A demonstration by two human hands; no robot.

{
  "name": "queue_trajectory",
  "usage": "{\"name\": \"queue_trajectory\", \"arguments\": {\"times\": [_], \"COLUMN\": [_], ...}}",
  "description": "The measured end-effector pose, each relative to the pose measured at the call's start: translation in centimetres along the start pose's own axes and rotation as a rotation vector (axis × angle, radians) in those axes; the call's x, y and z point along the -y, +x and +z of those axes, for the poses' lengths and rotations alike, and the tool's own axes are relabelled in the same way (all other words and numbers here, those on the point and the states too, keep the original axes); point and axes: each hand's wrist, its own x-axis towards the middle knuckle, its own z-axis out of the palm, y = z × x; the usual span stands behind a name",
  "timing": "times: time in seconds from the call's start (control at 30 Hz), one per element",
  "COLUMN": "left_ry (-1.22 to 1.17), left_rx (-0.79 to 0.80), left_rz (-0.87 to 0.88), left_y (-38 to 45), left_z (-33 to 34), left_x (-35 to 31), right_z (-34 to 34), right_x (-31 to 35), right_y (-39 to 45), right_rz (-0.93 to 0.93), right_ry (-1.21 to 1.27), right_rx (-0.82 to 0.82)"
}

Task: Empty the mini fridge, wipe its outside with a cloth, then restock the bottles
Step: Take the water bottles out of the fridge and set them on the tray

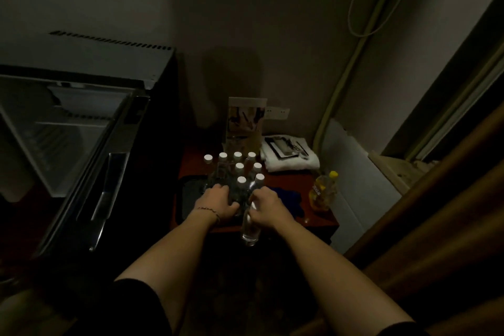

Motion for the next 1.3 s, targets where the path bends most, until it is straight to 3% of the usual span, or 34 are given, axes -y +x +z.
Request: {"name": "queue_trajectory", "arguments": {"times": [0.7, 1.13, 1.3], "left_ry": [0.0, 0.015, 0.026], "left_rx": [-0.169, -0.123, -0.102], "left_rz": [-0.344, -0.306, -0.285], "left_y": [15.2, 21.0, 21.8], "left_z": [-3.3, -0.9, -0.7], "left_x": [6.3, 7.8, 8.0], "right_z": [4.3, 6.7, 5.4], "right_x": [0.3, -2.0, -1.5], "right_y": [23.2, 28.5, 29.5], "right_rz": [-0.287, -0.258, -0.282], "right_ry": [-0.025, -0.001, -0.1], "right_rx": [0.323, 0.434, 0.525]}}
